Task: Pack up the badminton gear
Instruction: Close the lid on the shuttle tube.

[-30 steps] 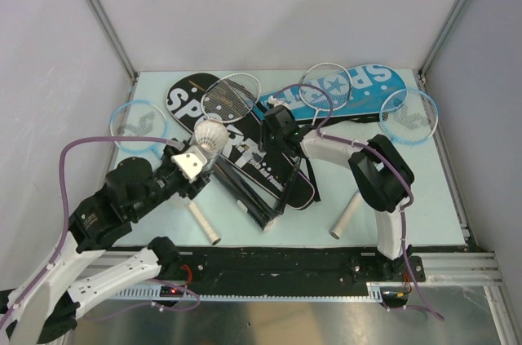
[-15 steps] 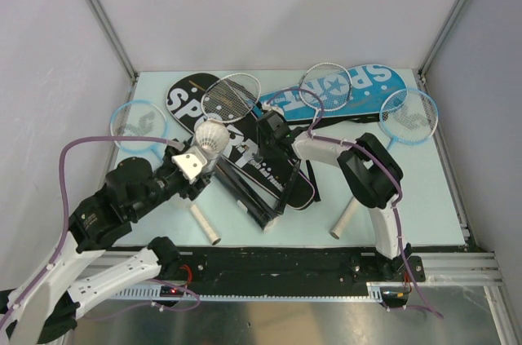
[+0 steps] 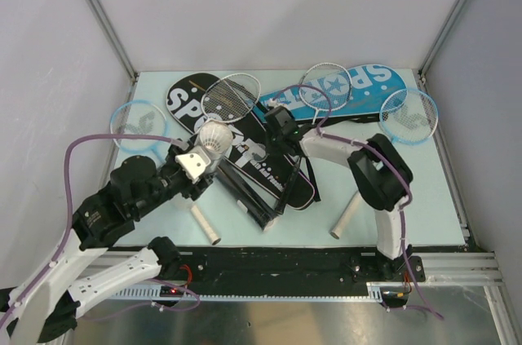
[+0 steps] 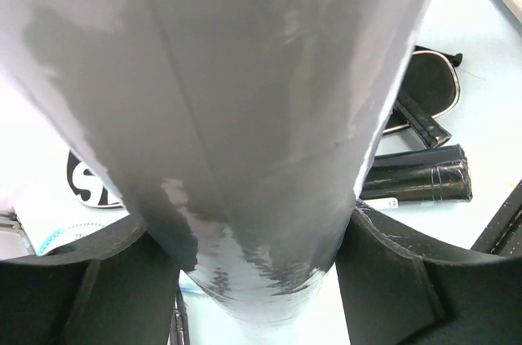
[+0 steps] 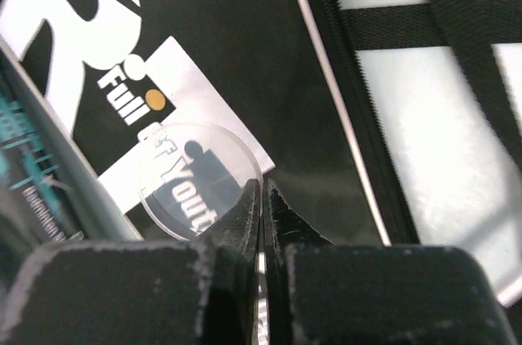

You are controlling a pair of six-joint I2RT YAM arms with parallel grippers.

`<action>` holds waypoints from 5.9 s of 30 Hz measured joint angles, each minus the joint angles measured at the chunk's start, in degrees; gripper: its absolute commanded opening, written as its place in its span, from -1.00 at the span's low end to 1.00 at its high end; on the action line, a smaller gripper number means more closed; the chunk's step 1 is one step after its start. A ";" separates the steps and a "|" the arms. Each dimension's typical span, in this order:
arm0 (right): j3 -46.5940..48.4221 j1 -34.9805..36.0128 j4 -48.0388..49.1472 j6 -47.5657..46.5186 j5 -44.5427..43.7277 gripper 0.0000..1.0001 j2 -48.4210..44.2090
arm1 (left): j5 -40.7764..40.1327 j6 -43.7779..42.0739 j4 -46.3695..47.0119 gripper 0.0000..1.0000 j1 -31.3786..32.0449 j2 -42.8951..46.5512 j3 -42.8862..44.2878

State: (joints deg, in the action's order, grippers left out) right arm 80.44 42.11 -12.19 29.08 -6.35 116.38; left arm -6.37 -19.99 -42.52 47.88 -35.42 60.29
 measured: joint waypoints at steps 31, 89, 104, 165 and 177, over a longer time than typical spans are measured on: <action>-1.20 -6.47 -4.61 -1.90 40.15 -1.00 -49.94 | 5.88 -5.07 -3.82 -0.22 0.00 -11.61 0.35; 10.64 8.11 -20.63 -11.34 22.58 -0.09 -39.41 | 7.69 -6.01 -6.67 -0.22 0.00 -13.35 2.34; 3.37 17.11 -11.56 -10.03 5.57 -0.27 -41.90 | 7.65 -5.57 -11.28 -0.24 -0.07 -13.44 2.84; -10.93 32.79 3.87 3.96 -35.95 -0.23 -45.00 | 4.55 3.50 -24.90 -0.32 -0.26 -24.65 14.03; -13.53 20.98 -1.25 -0.52 -21.09 0.45 -61.59 | 4.61 8.02 -9.46 -0.30 0.31 -23.78 15.50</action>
State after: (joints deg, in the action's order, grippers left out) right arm 66.92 63.09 -13.43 28.56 -27.44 54.78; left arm -1.76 -11.97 -51.99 48.18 -59.20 75.79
